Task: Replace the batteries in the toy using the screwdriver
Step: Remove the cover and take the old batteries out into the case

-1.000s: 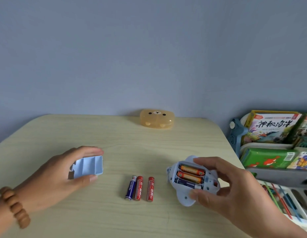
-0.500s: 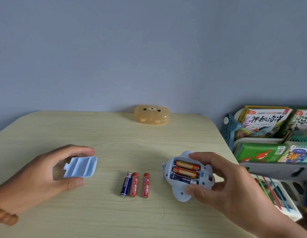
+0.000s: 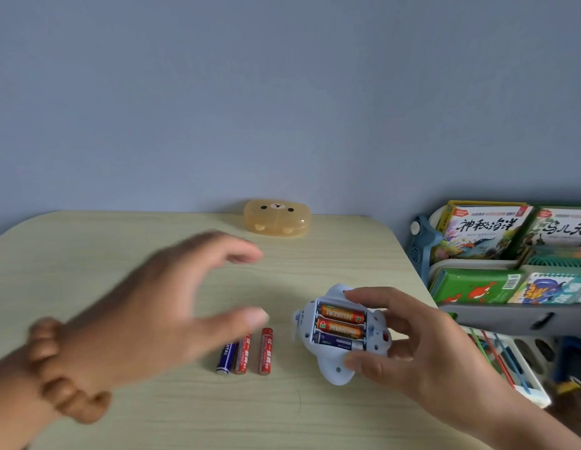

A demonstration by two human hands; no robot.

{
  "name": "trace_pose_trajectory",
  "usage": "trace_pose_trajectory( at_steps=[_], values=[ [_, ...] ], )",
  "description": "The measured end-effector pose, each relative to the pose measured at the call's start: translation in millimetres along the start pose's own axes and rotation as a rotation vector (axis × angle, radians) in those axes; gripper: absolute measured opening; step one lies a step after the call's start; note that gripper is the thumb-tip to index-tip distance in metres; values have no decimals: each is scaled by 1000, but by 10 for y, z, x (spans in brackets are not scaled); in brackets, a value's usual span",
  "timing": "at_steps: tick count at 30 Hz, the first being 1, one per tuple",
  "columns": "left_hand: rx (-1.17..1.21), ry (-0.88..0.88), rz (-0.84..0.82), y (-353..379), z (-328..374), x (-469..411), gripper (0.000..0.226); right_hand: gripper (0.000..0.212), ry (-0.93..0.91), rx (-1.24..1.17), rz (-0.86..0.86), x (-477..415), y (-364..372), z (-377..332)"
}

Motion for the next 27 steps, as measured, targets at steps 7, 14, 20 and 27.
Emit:
trace_pose_trajectory(
  at_steps=[7, 14, 20, 27],
  values=[
    [-2, 101, -276, 920, 452, -200, 84, 57, -19, 2, -71, -24, 16, -54],
    [169, 45, -246, 924, 279, -215, 88, 70, -88, 162, -119, -34, 19, -161],
    [222, 22, -273, 937, 217, -166, 76, 45, -229, 426, 76, -517, -486, -746],
    [209, 75, -215, 981, 148, -171, 75, 60, -251, 728, -72, -1989, 93, -592]
  ],
)
Point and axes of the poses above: each hand's wrist, its own x-axis away from the middle knuckle, its own y-axis out of the palm, z = x × y, the point moved 10 cm from there along -x, towards the middle knuckle, and after that the axes turned 4 degrees about x, right-handed, at the moved point
